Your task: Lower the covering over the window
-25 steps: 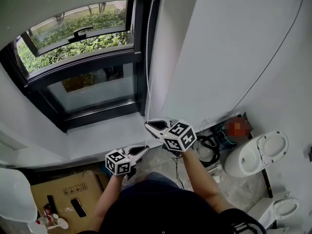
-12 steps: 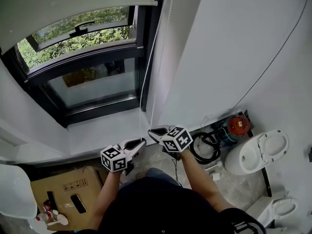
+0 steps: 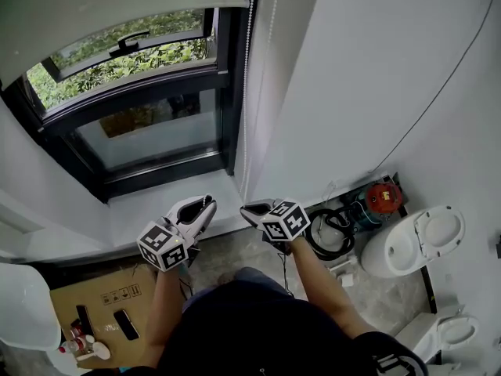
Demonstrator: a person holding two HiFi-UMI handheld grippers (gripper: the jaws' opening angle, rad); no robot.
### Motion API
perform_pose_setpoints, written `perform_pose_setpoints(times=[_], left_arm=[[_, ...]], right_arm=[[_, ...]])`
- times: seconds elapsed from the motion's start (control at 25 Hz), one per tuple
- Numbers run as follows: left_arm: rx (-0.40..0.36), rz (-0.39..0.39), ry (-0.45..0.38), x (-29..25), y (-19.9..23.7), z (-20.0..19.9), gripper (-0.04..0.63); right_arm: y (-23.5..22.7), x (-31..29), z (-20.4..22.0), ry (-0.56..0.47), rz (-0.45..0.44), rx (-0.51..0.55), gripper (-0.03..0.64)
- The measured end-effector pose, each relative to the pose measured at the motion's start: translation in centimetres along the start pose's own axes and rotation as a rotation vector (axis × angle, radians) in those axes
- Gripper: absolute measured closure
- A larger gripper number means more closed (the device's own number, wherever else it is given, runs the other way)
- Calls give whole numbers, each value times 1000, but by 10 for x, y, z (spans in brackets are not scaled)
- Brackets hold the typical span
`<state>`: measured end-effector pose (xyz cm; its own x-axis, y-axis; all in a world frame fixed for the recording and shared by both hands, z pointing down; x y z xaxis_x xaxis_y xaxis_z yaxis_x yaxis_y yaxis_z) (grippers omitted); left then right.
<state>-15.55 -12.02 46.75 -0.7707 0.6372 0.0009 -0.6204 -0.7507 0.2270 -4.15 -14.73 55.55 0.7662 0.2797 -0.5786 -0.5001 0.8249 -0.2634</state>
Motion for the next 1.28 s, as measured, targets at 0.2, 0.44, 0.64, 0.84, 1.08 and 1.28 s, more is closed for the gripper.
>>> perform_pose_setpoints(times=[0.2, 0.44, 0.64, 0.84, 1.08, 1.28], left_arm=[[-149, 23, 43, 1, -12, -35, 549], [-336, 12, 88, -7, -35, -63, 485], [-192, 17, -187, 9, -36, -122, 449], [-181, 46, -186, -2, -38, -125, 449], [-67, 148, -103, -43, -37, -106, 449], [-28, 168, -68, -75, -32, -104, 449]], right_arm=[[2, -1, -1, -3, -9, 0, 602], [2, -3, -2, -3, -7, 6, 602], [-2, -1, -1, -1, 10, 10, 603], [1, -2, 0, -7, 8, 5, 603], [3, -1, 1, -11, 7, 7, 603], [8, 0, 2, -22, -2, 5, 603]])
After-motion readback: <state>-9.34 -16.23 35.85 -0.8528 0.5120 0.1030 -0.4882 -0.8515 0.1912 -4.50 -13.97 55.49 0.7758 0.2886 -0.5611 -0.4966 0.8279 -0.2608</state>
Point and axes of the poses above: the fingertips, and each gripper's own axes: x backward along the fingers, y to its left, z out of its underside, the point moved 3 cm from there along x, backward along the fingers, and after that the axes turned 2 degrees about -x, right-handed, at the moved point
